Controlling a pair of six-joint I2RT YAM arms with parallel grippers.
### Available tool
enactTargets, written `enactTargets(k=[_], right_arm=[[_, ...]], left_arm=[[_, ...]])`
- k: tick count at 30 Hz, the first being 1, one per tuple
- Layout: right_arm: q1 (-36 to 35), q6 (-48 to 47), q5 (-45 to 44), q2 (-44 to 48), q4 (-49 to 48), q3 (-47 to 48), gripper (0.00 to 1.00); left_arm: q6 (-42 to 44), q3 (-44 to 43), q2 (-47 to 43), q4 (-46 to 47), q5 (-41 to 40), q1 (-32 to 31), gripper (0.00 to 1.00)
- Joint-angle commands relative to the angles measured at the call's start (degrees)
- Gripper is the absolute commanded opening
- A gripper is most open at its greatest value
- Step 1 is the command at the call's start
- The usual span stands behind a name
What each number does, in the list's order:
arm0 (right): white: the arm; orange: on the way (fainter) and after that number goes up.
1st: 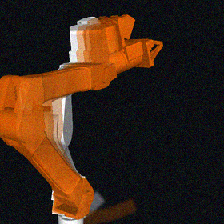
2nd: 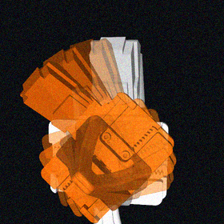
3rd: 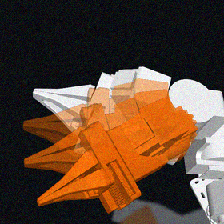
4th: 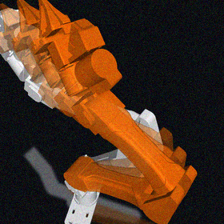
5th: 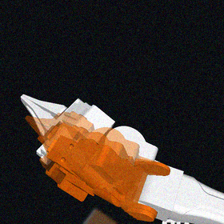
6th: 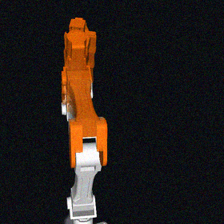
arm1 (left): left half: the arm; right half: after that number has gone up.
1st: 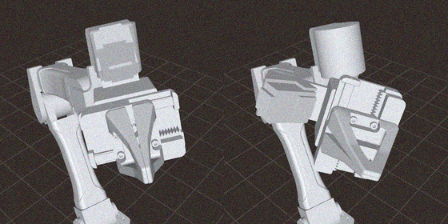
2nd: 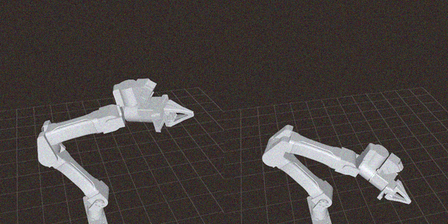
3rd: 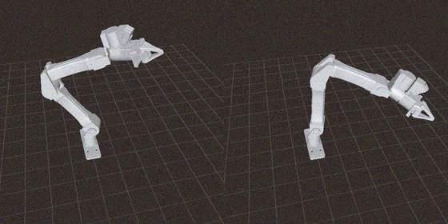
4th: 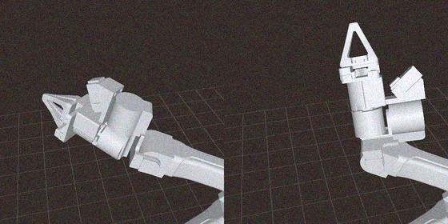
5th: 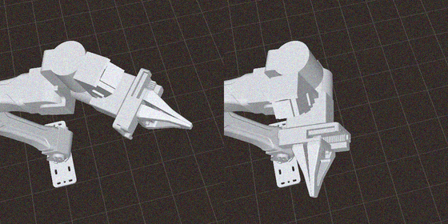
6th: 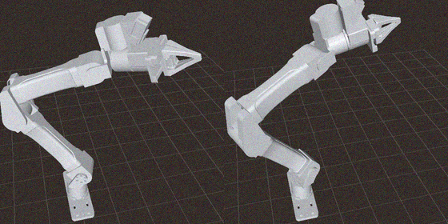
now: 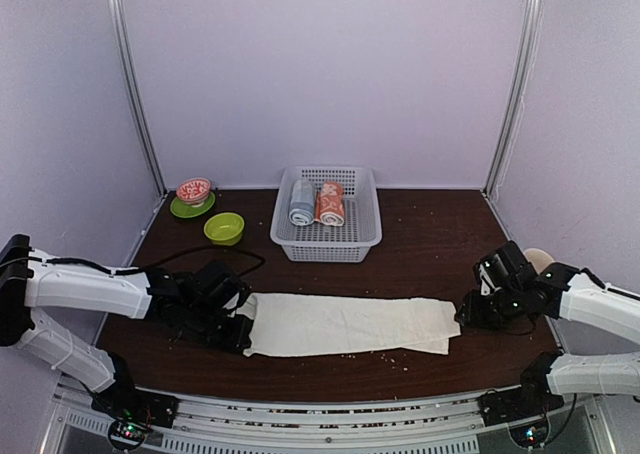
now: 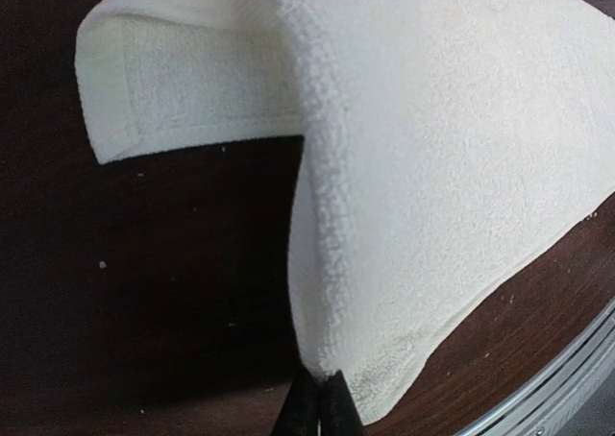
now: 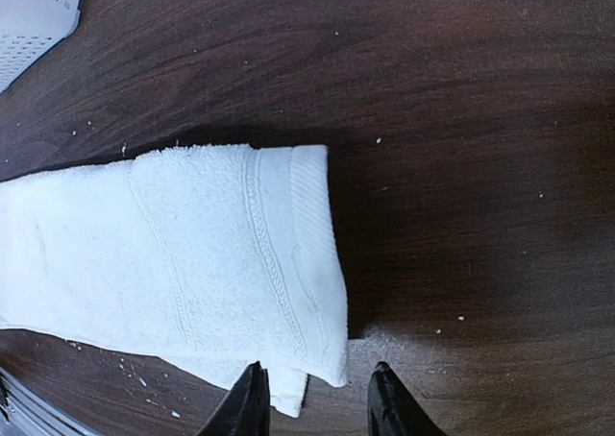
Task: Roll the towels
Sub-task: Pick up the towel from the center of the board.
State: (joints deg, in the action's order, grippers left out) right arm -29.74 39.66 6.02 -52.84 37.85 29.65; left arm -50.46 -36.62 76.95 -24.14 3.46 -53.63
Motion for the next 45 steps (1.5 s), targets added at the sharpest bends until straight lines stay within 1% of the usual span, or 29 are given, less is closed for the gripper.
enactTargets(k=[1,4,8,12,14,16,21,22,23,25,26,27,29,33,42,45], right_arm=[[0.3,3.3,2.4,-1.1,-1.2,-3.0,0.37],[0.3,5.0,4.3,-2.1,-4.0,-4.9,0.38],[0.3,6.2,4.3,-3.2,-5.6,-5.7,0.43],[0.3,8.0,5.1,-4.3,-8.8,-6.6,0.42],[0.3,8.8,5.9,-4.7,-10.8,-7.1,0.37],[0.3,9.1,6.5,-5.3,-12.3,-7.2,0.28],[0.3,8.9,6.7,-5.6,-12.5,-6.4,0.0],[0.3,8.7,6.3,-5.3,-12.1,-6.2,0.0],[0.3,8.6,6.2,-5.1,-11.8,-6.0,0.0],[0.3,8.2,5.8,-4.5,-11.3,-5.7,0.0],[0.3,8.0,5.8,-4.4,-11.2,-5.7,0.0],[0.3,7.9,5.8,-4.4,-11.0,-5.6,0.0],[0.3,7.6,5.8,-4.3,-10.7,-5.5,0.0],[0.3,7.1,5.4,-4.1,-10.4,-5.3,0.0],[0.3,6.6,6.1,-4.3,-10.7,-4.9,0.0],[0.3,6.4,6.3,-4.0,-10.4,-4.9,0.0]], left_arm=[[-0.2,-0.4,-1.2,-0.7,-1.6,-0.3,0.0],[-0.5,-0.2,-1.3,-0.3,-1.8,-0.3,0.0],[-0.5,0.0,-1.4,-0.1,-1.6,-0.3,0.0],[-0.3,-0.1,-1.5,-0.1,-1.6,-0.3,0.0],[-0.4,0.0,-1.4,0.0,-1.6,-0.3,0.0],[-0.4,0.2,-1.4,0.0,-1.6,-0.3,0.0],[-0.6,0.5,-2.0,-0.1,-1.4,-0.3,0.0],[-0.9,0.8,-2.4,-0.2,-1.4,-0.3,0.0],[-1.4,1.2,-2.9,-0.2,-1.4,-0.3,0.07],[-2.6,2.4,-4.4,0.1,-1.0,-0.3,0.25],[-3.3,3.0,-5.1,0.3,-0.9,-0.3,0.31],[-3.8,3.6,-5.8,0.4,-0.8,-0.3,0.34],[-4.7,4.5,-6.7,0.6,-0.6,-0.3,0.37],[-5.1,4.6,-6.2,0.6,0.0,-0.3,0.38],[-2.9,1.1,1.1,-1.4,-1.3,-0.3,0.5],[-1.6,-0.1,3.3,-2.8,-1.6,-0.3,0.51]])
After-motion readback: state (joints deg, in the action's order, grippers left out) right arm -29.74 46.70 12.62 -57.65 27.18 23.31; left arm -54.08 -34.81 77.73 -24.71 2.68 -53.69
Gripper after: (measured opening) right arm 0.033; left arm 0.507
